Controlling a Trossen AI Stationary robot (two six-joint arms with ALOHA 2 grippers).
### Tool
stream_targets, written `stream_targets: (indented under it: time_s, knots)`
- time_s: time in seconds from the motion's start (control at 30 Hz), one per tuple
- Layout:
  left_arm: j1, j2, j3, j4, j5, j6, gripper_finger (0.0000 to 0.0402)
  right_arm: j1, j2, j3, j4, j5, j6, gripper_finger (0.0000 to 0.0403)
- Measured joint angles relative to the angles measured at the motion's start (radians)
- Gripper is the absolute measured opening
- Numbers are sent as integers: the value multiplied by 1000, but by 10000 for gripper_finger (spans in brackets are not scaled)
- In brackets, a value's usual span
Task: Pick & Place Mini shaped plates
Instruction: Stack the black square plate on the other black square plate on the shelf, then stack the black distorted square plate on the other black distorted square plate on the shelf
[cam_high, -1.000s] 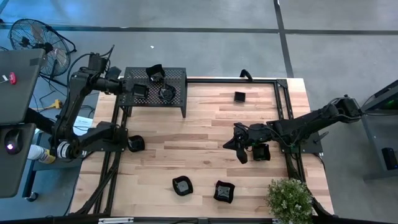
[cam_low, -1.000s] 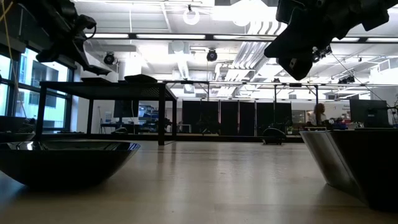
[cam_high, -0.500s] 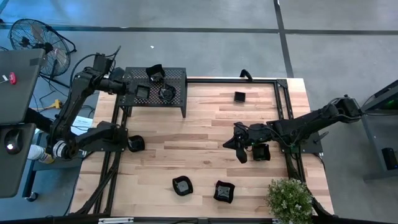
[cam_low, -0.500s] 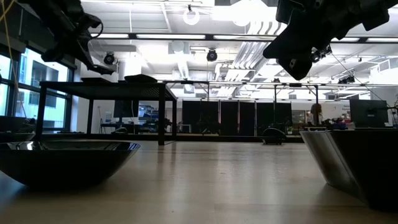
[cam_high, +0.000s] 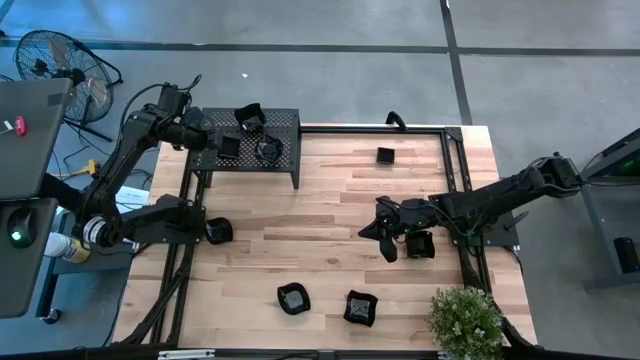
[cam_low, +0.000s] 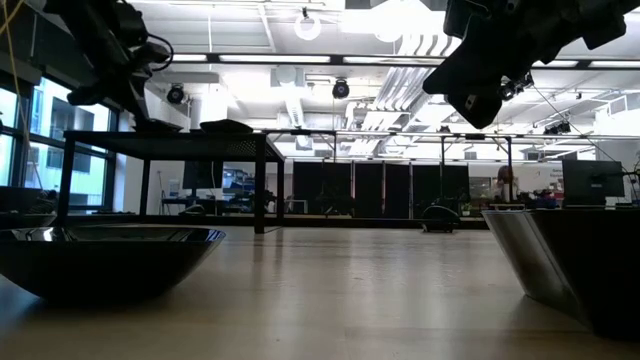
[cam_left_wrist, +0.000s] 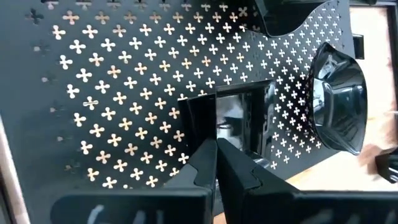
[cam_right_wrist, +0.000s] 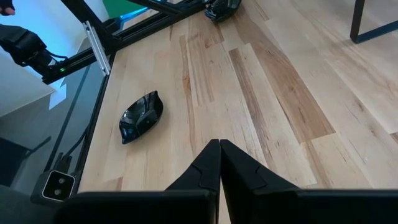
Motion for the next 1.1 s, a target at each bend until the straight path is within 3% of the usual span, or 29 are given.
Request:
stream_targets:
  time_s: [0.37,0.6,0.83,1.1]
  knots:
    - [0,-1,38,-29,14,18,101,-1,0,0,0,4,0,3]
    - [-18,-44,153,-90,0,73,88,-41,-34,0,6,-47,8,3]
    - [-254,-232,110,29,-103,-60,9,-120,-213,0,-185,-56,8,3]
    - [-646,-388,-55,246,-363,-247,2,-181,-344,0,-652,-78,8,4]
